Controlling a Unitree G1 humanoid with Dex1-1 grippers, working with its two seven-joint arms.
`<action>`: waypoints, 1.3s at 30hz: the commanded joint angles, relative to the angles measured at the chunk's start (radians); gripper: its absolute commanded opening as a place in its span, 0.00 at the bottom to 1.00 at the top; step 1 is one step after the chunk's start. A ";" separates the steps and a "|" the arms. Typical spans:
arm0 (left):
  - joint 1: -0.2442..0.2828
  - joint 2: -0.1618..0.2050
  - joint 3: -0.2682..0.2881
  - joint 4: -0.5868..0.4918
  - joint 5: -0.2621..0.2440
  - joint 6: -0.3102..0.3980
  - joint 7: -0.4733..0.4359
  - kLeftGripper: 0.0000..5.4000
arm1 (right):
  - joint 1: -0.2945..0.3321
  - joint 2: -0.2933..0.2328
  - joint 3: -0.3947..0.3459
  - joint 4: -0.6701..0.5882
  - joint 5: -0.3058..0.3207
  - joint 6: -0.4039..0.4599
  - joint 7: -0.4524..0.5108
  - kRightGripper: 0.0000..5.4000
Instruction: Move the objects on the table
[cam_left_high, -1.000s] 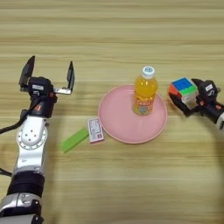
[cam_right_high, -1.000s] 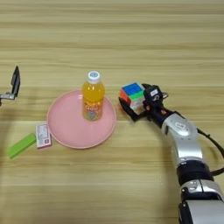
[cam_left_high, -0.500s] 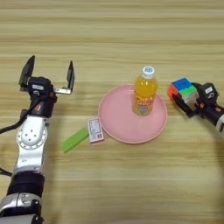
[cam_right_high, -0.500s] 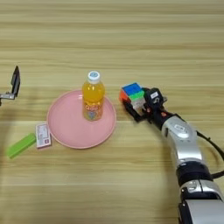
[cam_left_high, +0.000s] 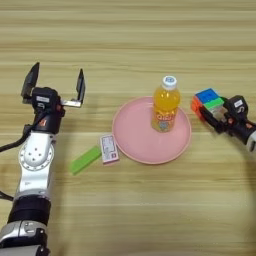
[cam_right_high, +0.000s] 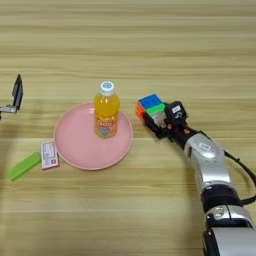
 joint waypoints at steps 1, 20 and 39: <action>0.005 0.004 -0.004 -0.015 -0.002 0.007 -0.005 1.00 | -0.013 0.002 -0.007 0.005 0.003 0.007 -0.001 0.62; 0.010 0.001 -0.009 -0.046 -0.010 0.016 -0.013 1.00 | 0.048 -0.037 -0.036 -0.420 0.087 0.069 0.033 0.62; 0.027 0.002 -0.021 -0.142 -0.047 0.062 -0.056 1.00 | 0.166 -0.049 -0.027 -0.803 0.307 0.076 0.221 0.62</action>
